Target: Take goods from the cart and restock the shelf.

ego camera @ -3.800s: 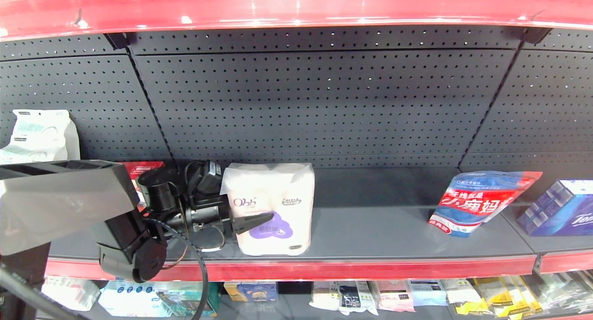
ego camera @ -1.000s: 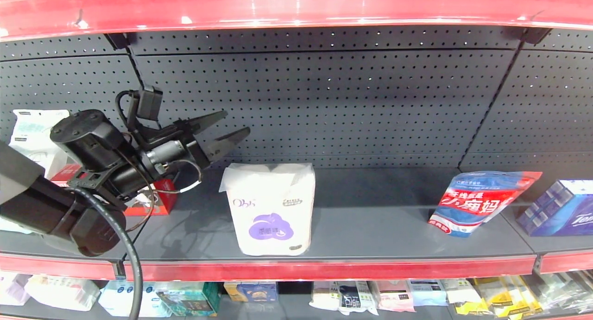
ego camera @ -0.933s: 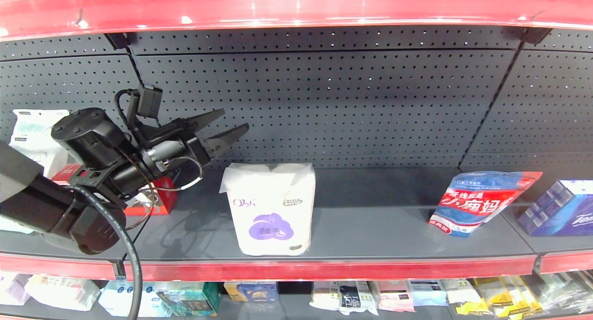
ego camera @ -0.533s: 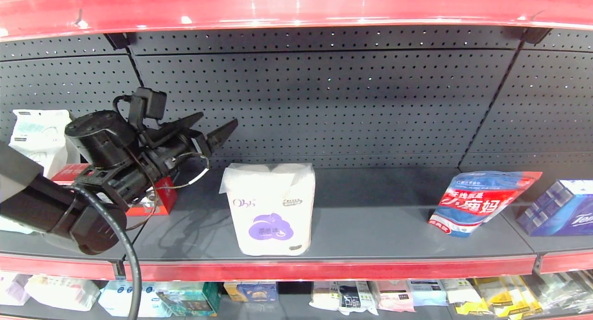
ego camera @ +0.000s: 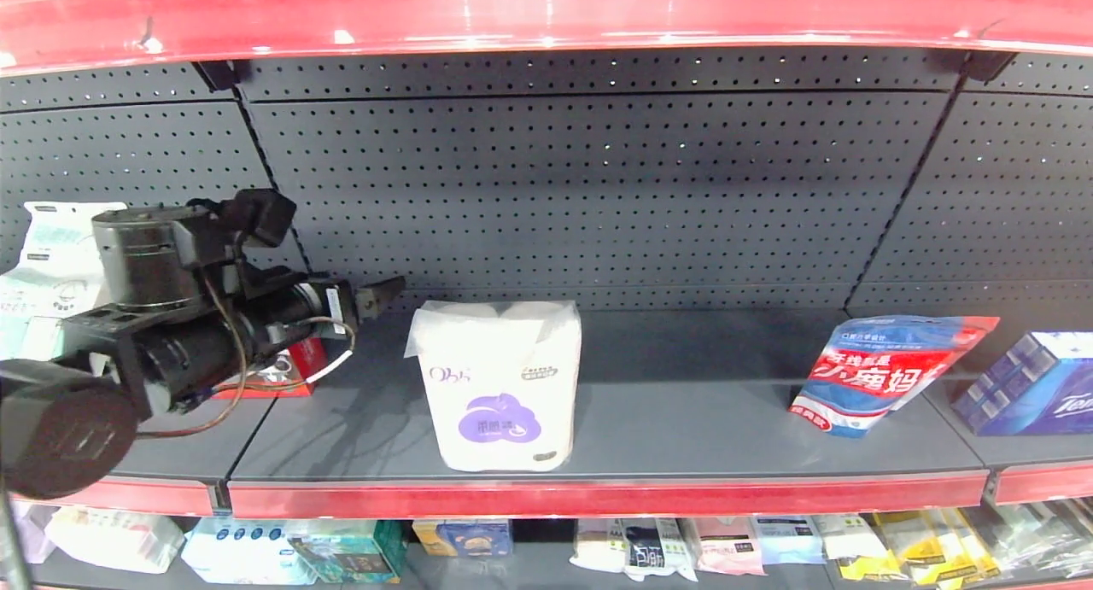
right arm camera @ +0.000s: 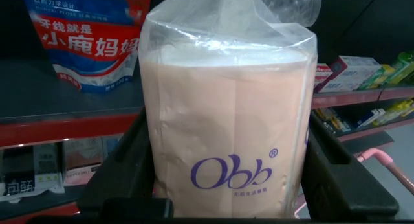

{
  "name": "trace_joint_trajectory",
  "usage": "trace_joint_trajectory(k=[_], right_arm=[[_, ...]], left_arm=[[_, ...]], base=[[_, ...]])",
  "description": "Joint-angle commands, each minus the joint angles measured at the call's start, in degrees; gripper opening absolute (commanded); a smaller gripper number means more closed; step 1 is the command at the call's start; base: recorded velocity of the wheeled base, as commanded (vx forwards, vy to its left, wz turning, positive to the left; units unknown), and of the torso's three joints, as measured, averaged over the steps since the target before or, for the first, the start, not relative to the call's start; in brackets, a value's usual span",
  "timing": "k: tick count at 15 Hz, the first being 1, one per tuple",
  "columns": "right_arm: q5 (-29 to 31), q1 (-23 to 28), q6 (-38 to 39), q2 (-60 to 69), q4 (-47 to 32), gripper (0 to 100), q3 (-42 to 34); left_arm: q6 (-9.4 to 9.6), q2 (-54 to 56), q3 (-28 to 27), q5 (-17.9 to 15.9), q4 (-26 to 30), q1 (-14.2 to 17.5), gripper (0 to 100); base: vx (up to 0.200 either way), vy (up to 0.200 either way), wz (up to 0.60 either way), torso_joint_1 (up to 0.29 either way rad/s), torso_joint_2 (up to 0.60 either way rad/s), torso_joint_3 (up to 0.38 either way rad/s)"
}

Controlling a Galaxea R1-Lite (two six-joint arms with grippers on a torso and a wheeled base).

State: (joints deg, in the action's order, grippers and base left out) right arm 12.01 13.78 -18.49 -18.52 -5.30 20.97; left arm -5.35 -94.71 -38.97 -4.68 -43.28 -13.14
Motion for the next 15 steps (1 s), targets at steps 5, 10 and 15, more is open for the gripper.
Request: trace_joint_trajectory(k=[5,10,15], right_arm=[[-5.68,-0.06,1.18,-2.93,-0.06,0,3.55],[-16.49,-0.06,0.48,-5.21,-0.23,0,6.63],[-23.35,-0.33,0.48,-7.06,-0.23,0,7.77]], left_arm=[[4.82,22.2,16.74,-0.15,3.64,-2.68,100],[5.53,34.68,25.26,-0.06,3.73,-8.3,100],[10.54,43.82,30.8,1.87,6.71,-8.48,100]], base=[[0.0,0.0,0.0,0.0,0.0,0.0],[0.0,0.0,0.0,0.0,0.0,0.0],[0.0,0.0,0.0,0.0,0.0,0.0]])
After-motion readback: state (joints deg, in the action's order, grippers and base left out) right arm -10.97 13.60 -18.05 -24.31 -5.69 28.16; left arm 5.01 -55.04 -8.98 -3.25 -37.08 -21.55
